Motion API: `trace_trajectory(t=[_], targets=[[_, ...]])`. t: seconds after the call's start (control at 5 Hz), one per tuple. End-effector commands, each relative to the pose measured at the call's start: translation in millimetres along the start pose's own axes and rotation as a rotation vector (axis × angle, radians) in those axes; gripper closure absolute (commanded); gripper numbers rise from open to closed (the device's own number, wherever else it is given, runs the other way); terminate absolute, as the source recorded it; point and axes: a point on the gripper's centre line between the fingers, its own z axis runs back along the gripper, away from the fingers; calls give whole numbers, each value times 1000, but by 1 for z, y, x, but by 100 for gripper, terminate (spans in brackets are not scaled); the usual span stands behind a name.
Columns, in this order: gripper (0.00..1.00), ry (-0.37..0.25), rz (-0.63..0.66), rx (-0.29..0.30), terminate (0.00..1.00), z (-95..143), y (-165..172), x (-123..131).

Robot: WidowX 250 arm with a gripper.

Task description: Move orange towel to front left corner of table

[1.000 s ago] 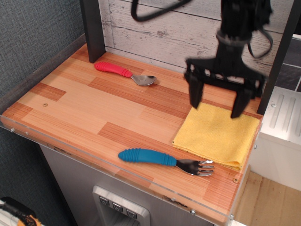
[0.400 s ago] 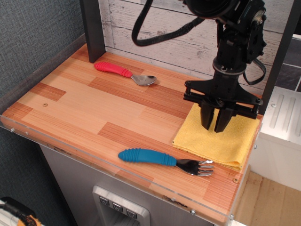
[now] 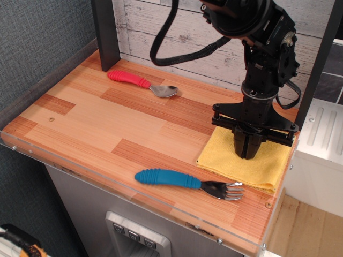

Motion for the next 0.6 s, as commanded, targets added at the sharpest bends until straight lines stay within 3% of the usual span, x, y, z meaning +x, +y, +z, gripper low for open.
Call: trace_trajectory(t=[0.0,0.4], targets=[[100,-35,74,3,0,7,28,2],[100,-63,199,43,0,4,68,-5]])
